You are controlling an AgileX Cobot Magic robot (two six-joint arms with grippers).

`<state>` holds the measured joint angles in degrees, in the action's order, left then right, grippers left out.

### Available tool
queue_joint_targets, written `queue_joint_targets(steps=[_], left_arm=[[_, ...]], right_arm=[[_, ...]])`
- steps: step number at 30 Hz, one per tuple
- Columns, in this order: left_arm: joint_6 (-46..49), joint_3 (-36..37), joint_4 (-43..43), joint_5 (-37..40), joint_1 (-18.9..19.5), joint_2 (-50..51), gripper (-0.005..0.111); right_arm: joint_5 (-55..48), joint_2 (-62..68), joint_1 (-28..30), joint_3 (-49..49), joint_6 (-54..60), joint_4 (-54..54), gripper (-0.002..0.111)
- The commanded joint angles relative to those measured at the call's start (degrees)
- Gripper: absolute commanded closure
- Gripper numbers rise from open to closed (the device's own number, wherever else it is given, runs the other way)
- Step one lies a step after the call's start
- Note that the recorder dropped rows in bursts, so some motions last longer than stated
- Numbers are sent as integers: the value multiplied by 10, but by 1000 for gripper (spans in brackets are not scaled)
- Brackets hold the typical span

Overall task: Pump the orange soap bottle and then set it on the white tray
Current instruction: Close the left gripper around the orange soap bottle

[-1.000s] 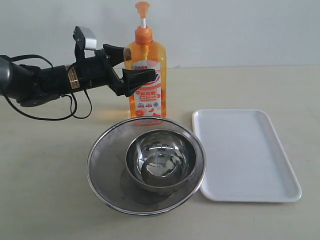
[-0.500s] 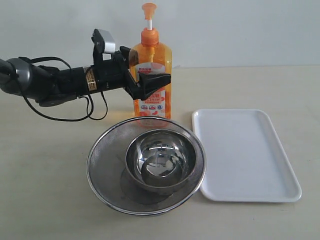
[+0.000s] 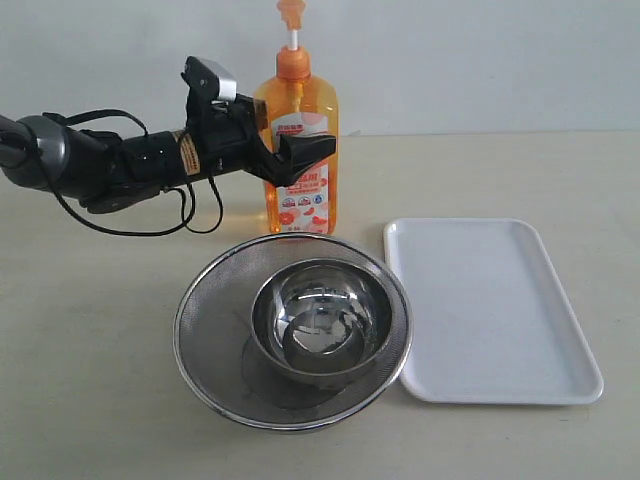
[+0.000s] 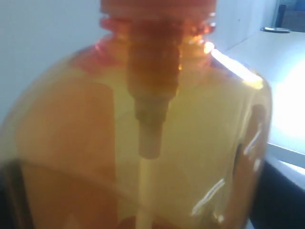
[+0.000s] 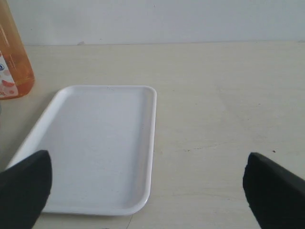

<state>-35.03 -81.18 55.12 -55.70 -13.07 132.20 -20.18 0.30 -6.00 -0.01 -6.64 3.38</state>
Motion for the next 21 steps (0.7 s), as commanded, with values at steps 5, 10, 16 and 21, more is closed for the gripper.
queue_joint_targets(steps=[5, 10, 16, 21], left_arm=[[1, 7, -11, 90, 6, -57, 102], [45, 42, -67, 89, 6, -85, 102], [69, 97, -124, 17, 28, -90, 102], [119, 150, -162, -25, 51, -90, 102]], right_arm=[[3, -3, 2, 0, 1, -1, 3], [3, -3, 2, 0, 1, -1, 3], [3, -3, 2, 0, 1, -1, 3], [3, -3, 2, 0, 1, -1, 3]])
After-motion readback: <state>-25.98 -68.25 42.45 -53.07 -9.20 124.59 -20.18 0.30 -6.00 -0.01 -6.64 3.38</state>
